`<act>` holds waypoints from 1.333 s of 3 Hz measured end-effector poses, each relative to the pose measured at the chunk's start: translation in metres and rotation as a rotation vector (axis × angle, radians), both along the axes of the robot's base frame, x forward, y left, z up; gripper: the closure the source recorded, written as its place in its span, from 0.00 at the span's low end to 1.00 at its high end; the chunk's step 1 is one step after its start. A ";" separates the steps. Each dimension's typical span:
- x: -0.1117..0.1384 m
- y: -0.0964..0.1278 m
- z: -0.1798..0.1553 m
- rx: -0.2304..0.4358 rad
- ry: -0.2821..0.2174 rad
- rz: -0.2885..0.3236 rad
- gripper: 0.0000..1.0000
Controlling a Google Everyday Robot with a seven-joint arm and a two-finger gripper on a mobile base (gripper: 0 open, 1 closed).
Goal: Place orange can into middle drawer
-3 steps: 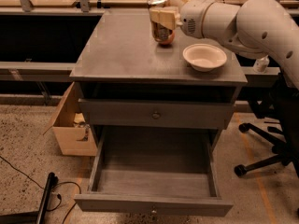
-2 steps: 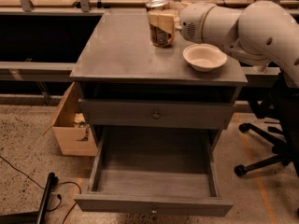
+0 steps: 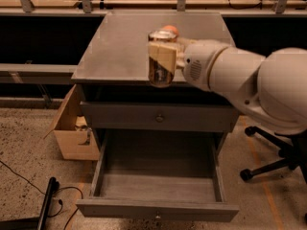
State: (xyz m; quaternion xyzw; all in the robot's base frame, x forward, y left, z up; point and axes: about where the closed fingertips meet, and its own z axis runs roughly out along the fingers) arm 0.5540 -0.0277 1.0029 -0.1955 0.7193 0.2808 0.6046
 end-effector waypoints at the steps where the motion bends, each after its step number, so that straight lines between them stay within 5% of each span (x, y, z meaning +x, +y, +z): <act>1: -0.028 -0.026 -0.091 -0.077 0.129 -0.074 1.00; 2: -0.026 -0.073 -0.158 -0.172 0.191 -0.194 1.00; 4: -0.011 -0.086 -0.211 -0.180 0.247 -0.223 1.00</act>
Offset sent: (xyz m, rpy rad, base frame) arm 0.0067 -0.0971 -0.2485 -0.3117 0.2672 -0.2748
